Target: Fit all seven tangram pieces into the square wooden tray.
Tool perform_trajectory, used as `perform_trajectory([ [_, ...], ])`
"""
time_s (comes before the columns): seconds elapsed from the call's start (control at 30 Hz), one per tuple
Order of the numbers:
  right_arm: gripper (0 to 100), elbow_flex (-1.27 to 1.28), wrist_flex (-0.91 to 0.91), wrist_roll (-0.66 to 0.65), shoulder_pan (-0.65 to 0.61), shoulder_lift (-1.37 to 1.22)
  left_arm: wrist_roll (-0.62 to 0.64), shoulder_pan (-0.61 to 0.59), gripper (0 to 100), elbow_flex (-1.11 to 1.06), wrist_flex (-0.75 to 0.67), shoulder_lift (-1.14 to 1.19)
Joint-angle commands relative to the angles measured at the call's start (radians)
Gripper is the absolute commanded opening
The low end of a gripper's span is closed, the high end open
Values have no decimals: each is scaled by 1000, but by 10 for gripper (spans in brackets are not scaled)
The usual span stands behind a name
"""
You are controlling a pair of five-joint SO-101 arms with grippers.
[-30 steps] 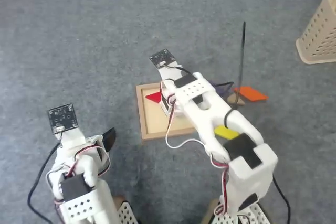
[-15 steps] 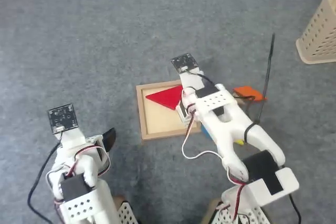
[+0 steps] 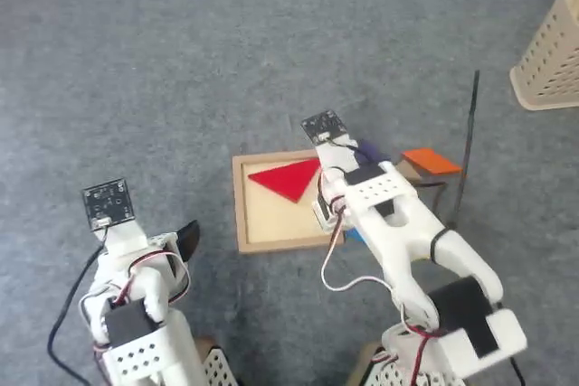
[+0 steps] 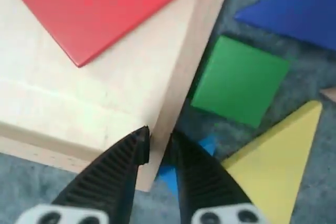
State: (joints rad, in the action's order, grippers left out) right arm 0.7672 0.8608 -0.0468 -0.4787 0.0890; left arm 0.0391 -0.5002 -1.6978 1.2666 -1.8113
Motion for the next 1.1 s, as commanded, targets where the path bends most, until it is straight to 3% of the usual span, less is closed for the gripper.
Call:
perform_trajectory([
  [0.0, 9, 68, 7, -26, 24, 142, -2, 2, 354, 13, -2, -12],
  [0.13, 18, 81, 28, -29, 97, 220, -2, 2, 354, 13, -2, -12],
  [0.4, 180, 81, 90, -48, 110, 248, -2, 2, 354, 13, -2, -12],
  [0.57, 173, 46, 90, -44, 102, 262, -2, 2, 354, 13, -2, -12],
  [0.73, 2, -38, 84, -48, -45, 228, -2, 2, 354, 13, -2, -12],
  [0.87, 48, -101, 84, -48, -130, 108, -2, 2, 354, 13, -2, -12],
  [1.07, 46, -213, 84, -41, -117, -67, -2, 2, 354, 13, -2, -12],
])
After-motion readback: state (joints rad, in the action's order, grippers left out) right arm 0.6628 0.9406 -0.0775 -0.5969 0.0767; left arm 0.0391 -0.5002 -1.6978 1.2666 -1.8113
